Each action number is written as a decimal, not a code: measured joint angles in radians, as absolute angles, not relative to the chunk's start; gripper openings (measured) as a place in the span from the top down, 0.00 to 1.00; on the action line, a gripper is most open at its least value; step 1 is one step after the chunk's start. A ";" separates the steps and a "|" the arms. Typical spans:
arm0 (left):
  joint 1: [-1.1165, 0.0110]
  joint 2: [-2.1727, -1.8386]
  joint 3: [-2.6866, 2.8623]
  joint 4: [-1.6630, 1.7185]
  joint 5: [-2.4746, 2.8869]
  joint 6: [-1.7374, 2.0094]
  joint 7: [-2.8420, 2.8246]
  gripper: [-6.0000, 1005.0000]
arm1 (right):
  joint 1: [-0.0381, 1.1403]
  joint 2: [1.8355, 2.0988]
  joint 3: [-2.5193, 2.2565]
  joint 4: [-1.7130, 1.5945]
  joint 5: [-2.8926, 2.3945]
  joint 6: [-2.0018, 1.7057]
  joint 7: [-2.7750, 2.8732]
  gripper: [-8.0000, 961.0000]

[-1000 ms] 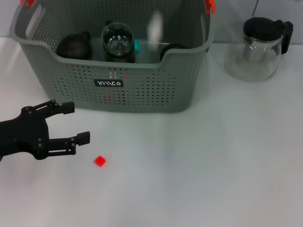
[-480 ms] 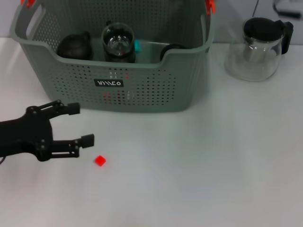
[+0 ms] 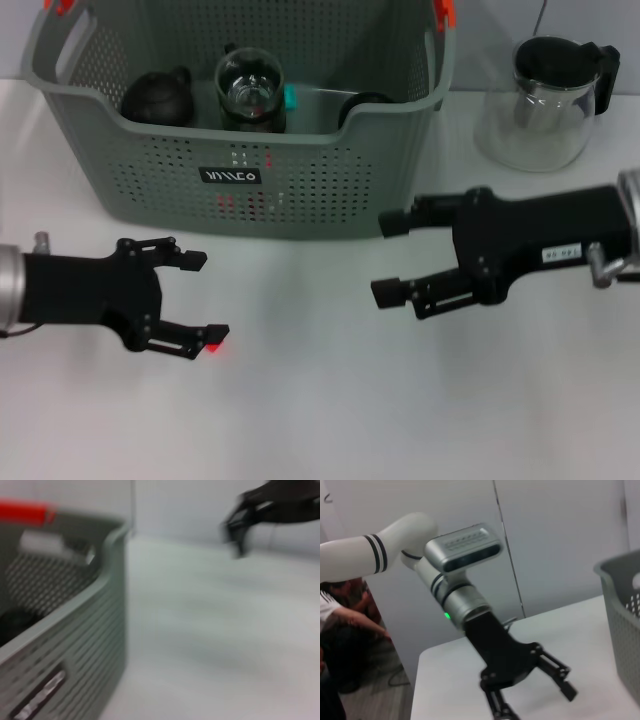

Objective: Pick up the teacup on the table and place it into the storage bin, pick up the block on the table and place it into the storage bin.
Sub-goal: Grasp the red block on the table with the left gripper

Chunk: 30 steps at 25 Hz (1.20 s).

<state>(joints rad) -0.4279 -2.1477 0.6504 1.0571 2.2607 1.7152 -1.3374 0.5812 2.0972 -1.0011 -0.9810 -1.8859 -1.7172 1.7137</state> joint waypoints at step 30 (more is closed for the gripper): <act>-0.527 -2.173 1.354 1.341 2.717 1.535 -1.686 0.16 | 0.591 2.092 -0.982 -0.765 -1.893 -1.606 1.668 0.03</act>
